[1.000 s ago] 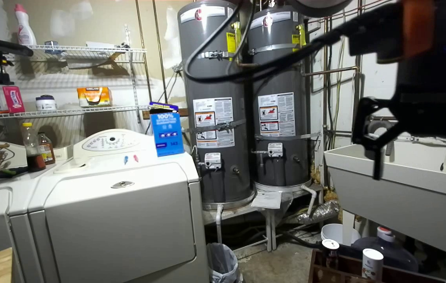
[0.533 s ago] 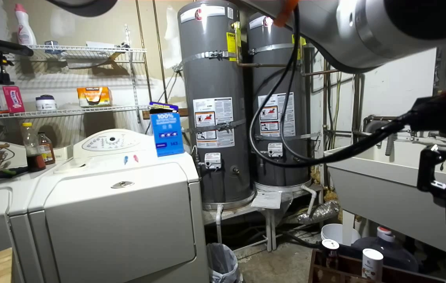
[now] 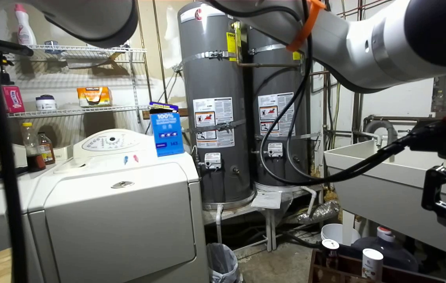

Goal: Remove the blue spoon from the brown stool and put it on the washing machine on the right

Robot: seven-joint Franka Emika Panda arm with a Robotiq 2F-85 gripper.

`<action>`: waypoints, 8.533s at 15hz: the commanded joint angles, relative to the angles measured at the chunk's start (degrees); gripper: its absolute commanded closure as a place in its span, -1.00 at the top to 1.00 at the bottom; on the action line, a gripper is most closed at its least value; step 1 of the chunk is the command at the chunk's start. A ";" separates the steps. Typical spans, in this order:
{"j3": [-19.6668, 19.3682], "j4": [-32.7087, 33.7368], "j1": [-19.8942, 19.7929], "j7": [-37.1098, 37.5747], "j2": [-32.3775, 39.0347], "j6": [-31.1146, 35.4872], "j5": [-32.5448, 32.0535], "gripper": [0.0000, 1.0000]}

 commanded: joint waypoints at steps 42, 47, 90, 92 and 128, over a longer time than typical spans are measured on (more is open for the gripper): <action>9.82 27.78 -10.67 28.72 27.42 -5.79 0.90 1.00; 9.98 28.57 -10.16 38.25 28.69 -0.87 1.30 1.00; 13.21 23.10 -7.15 50.32 32.26 17.32 2.58 0.87; 13.04 23.03 -7.08 50.94 32.26 17.54 2.63 0.70; 31.41 -3.96 -20.20 14.94 11.47 27.64 3.11 -0.99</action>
